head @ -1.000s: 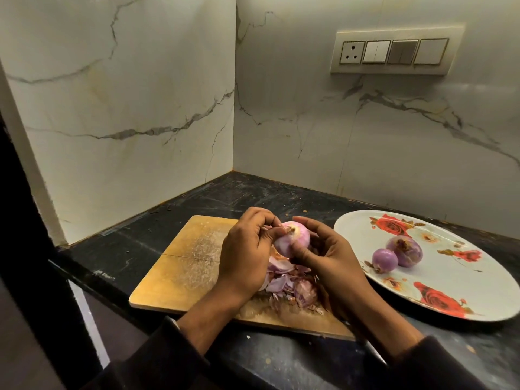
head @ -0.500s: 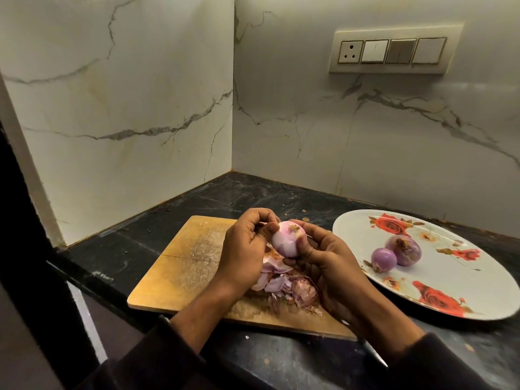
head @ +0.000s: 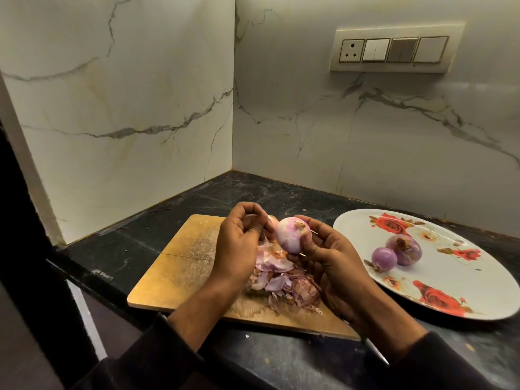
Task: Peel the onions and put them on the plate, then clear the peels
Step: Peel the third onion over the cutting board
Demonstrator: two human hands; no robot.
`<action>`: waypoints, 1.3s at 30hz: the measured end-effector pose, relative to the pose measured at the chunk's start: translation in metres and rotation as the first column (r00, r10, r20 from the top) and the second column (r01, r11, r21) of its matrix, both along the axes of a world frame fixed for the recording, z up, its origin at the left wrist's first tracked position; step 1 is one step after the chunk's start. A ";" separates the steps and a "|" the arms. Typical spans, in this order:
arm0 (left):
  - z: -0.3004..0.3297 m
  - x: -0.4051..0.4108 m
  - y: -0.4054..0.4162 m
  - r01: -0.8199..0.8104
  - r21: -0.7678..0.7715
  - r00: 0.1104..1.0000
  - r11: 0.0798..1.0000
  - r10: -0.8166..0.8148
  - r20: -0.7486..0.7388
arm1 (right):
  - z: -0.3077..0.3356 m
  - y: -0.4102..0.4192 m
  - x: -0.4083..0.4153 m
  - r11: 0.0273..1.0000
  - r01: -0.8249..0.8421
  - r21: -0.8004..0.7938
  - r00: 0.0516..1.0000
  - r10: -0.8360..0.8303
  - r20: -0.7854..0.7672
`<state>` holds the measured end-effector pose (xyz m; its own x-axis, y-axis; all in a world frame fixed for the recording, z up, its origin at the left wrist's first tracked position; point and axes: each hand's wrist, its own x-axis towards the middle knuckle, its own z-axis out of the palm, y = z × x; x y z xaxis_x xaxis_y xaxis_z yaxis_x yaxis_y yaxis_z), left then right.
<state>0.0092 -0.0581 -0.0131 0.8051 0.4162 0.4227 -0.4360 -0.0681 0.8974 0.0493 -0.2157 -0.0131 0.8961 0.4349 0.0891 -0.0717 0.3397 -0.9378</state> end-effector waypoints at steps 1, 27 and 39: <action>-0.001 0.000 -0.001 -0.032 0.063 0.999 0.997 0.031 0.013 | 0.000 0.000 0.000 1.000 0.007 -0.005 1.000 -0.007 0.003; -0.009 0.002 -0.001 -0.230 0.528 0.968 0.817 0.139 0.208 | -0.005 0.000 -0.002 0.990 0.061 -0.126 0.994 -0.049 0.094; -0.013 0.002 -0.004 -0.253 0.581 0.965 0.774 0.156 0.213 | -0.009 0.002 -0.003 0.983 0.083 -0.163 0.980 -0.050 0.195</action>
<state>0.0115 -0.0625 -0.0261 0.6400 0.1882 0.7450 -0.4695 -0.6718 0.5730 0.0467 -0.2138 -0.0217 0.8974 0.3982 0.1900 0.1300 0.1728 -0.9763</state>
